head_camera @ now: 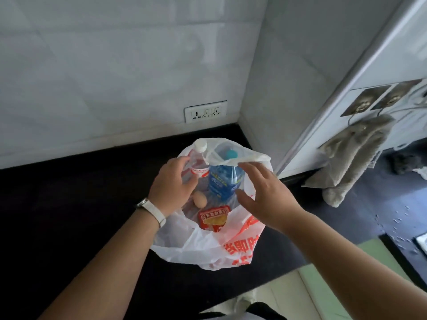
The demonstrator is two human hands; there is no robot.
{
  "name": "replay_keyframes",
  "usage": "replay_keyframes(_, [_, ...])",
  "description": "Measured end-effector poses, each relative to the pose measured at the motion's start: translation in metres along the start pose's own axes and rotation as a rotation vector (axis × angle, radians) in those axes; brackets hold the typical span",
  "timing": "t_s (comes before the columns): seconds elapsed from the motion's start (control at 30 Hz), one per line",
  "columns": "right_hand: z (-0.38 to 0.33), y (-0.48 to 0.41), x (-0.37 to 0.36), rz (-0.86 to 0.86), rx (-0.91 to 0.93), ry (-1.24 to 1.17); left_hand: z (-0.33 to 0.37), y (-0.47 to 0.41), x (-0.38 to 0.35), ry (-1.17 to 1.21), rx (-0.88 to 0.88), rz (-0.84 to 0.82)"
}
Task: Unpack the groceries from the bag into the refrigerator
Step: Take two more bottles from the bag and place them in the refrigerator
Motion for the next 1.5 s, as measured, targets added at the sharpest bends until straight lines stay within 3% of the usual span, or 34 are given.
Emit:
replay_keyframes(0.27, [0.016,-0.047,-0.003,-0.007,0.221,0.080,-0.001,-0.028,-0.024,0.159,0.125,-0.048])
replay_keyframes(0.4, [0.035,-0.070,0.003,-0.033,0.186,0.153,0.007,-0.040,-0.027,0.171,0.105,-0.013])
replay_keyframes(0.57, [0.065,-0.088,-0.004,-0.026,0.022,-0.097,0.014,-0.049,-0.027,0.143,0.033,0.014])
replay_keyframes(0.73, [0.079,-0.077,-0.035,-0.187,-0.023,-0.456,0.014,-0.054,-0.030,0.130,0.014,0.009])
replay_keyframes(0.9, [0.096,-0.063,-0.071,-0.224,-0.114,-0.525,0.009,-0.055,-0.035,0.113,0.030,-0.042])
replay_keyframes(1.1, [0.105,-0.056,-0.088,-0.167,-0.196,-0.547,0.000,-0.050,-0.041,0.184,0.155,-0.067])
replay_keyframes(1.33, [0.085,-0.043,-0.073,0.115,-0.099,-0.267,0.008,-0.034,-0.026,0.304,0.202,-0.027])
replay_keyframes(1.5, [0.081,-0.039,-0.080,0.116,-0.200,-0.330,0.017,-0.010,-0.012,0.325,0.193,0.004])
Point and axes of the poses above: each hand's wrist, its own y-axis away from the middle knuckle, its own x-axis out of the back of the hand, z = x × y, the point moved 5 cm from there along -y, towards the middle knuckle, and after that the axes turned 14 degrees about x, right-handed, at the moved point
